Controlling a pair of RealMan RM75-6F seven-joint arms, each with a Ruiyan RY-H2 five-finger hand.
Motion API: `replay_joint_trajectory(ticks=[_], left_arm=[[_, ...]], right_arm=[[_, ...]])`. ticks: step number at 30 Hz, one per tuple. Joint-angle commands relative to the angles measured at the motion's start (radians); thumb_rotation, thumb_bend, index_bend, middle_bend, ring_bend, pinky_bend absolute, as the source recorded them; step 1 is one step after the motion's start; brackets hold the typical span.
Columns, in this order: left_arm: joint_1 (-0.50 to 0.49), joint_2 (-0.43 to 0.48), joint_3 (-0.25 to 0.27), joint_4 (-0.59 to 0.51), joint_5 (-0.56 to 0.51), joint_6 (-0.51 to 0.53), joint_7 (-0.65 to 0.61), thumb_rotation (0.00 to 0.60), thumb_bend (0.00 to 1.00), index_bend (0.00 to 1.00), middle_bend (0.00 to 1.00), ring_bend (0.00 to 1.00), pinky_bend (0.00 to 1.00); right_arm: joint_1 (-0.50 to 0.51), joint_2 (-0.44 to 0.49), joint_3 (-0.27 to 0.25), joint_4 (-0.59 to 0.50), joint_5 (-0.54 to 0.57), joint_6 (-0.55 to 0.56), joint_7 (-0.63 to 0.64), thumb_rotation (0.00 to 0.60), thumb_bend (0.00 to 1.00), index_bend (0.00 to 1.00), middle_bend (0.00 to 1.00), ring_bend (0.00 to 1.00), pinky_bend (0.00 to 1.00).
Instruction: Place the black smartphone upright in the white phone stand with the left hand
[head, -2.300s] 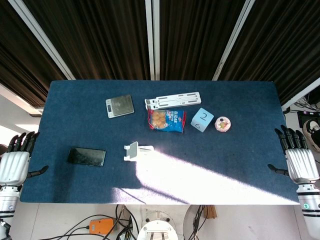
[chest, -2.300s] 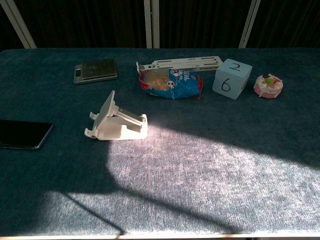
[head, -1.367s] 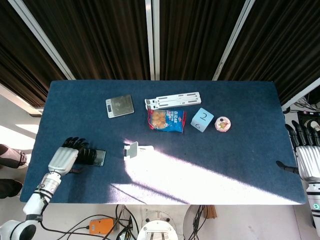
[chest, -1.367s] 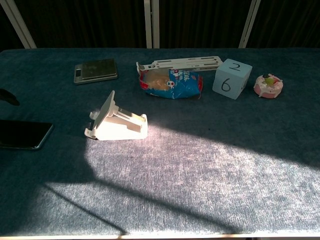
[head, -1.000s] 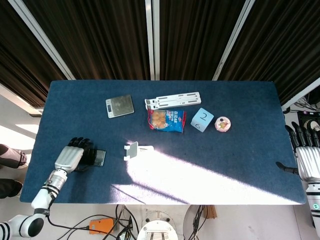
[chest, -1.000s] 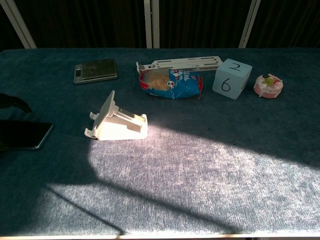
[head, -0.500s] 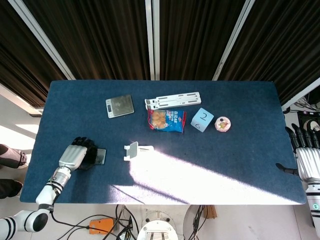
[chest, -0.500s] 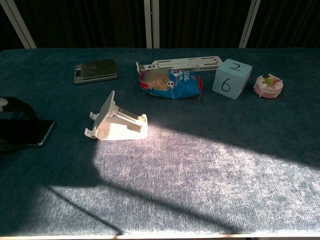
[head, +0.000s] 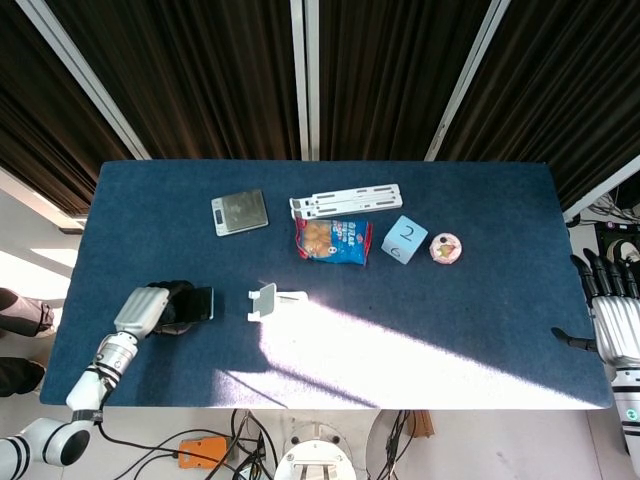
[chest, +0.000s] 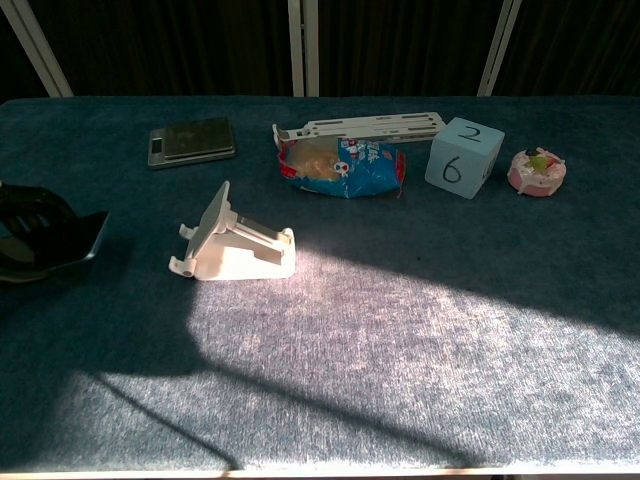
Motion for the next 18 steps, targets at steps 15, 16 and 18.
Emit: replay_joint_trajectory(ticks=[15,16,18], left_arm=[[-0.025,-0.079,-0.079,-0.047,0.11,0.16,-0.416,0.6,0.29,0.38,0.48,0.37,0.4],[-0.026,-0.096,-0.081,-0.046,0.109,0.168,-0.425,0.6,0.29,0.38,0.48,0.37,0.4],[-0.028,-0.123,-0.083,-0.04,0.111,0.179,-0.43,0.6,0.29,0.38,0.48,0.36,0.4]], right_arm=[[-0.003,0.01,0.004,-0.012,0.011,0.005,-0.011,0.6,0.05,0.0,0.0,0.0,0.01],[-0.005,0.01,0.004,-0.011,0.013,0.004,-0.008,0.6,0.05,0.0,0.0,0.0,0.01],[-0.006,0.011,0.002,-0.008,0.017,0.002,-0.004,0.6,0.05,0.0,0.0,0.0,0.01]])
